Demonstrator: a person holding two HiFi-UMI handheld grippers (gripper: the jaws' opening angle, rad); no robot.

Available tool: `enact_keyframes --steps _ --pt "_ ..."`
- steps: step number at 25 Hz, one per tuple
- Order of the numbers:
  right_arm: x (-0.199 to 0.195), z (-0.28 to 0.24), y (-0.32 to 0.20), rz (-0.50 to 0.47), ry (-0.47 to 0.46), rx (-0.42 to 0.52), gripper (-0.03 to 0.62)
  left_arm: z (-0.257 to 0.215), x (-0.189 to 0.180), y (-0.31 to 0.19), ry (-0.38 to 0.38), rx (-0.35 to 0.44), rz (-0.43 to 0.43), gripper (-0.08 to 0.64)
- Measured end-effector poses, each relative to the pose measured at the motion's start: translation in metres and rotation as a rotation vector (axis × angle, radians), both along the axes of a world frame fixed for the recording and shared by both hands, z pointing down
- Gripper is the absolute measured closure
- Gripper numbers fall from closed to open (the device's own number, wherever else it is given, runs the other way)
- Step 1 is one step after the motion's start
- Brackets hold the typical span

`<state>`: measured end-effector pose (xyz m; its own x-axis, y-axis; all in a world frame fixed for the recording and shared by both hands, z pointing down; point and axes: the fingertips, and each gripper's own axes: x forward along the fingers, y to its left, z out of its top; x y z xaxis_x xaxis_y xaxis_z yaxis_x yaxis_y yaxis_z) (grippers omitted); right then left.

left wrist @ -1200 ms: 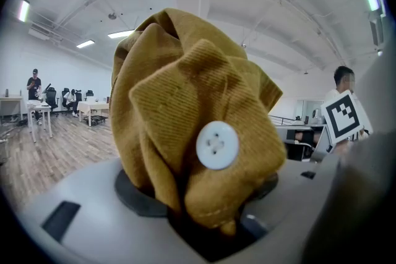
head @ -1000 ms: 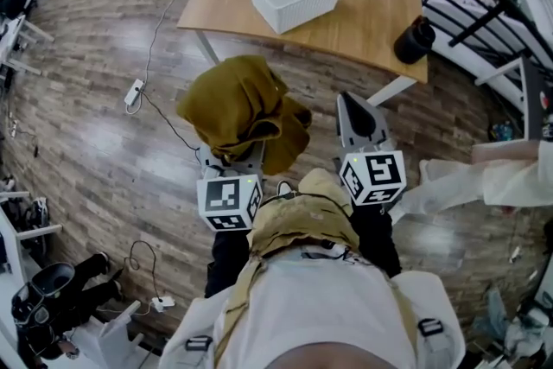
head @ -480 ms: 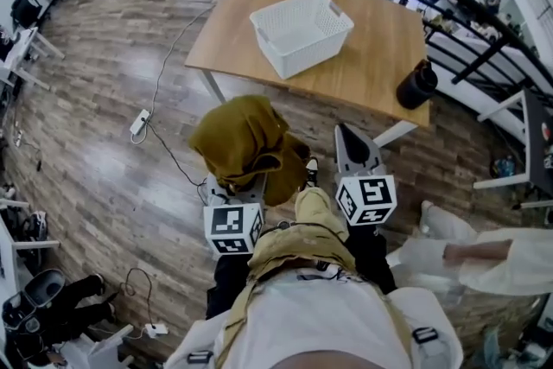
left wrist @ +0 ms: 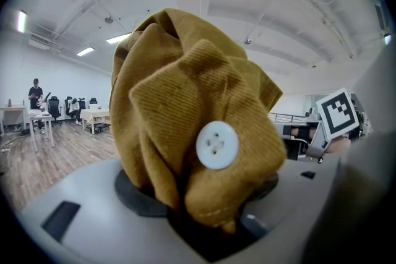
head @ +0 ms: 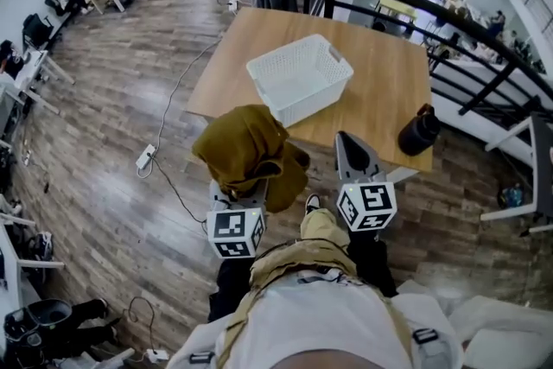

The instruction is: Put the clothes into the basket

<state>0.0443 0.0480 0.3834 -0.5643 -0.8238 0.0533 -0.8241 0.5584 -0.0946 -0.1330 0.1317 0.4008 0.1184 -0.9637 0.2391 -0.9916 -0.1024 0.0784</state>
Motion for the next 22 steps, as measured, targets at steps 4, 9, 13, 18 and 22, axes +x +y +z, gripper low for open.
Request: enact_keyframes --steps 4,9,13,18,22 --pt "0.005 -0.005 -0.049 -0.009 -0.003 -0.007 0.571 -0.006 0.009 -0.051 0.003 -0.012 0.011 0.282" --pt "0.014 -0.009 -0.113 -0.020 -0.001 -0.017 0.571 -0.013 0.017 -0.118 -0.005 -0.021 0.010 0.282" --pt "0.022 -0.011 -0.153 -0.023 -0.010 -0.036 0.571 -0.015 0.020 -0.159 -0.002 -0.035 0.001 0.282" --pt "0.026 -0.008 -0.186 -0.024 -0.012 -0.071 0.571 -0.017 0.021 -0.192 -0.010 -0.062 -0.003 0.282" --pt "0.021 -0.004 -0.200 -0.029 -0.005 -0.091 0.571 -0.014 0.020 -0.211 -0.008 -0.086 0.013 0.282"
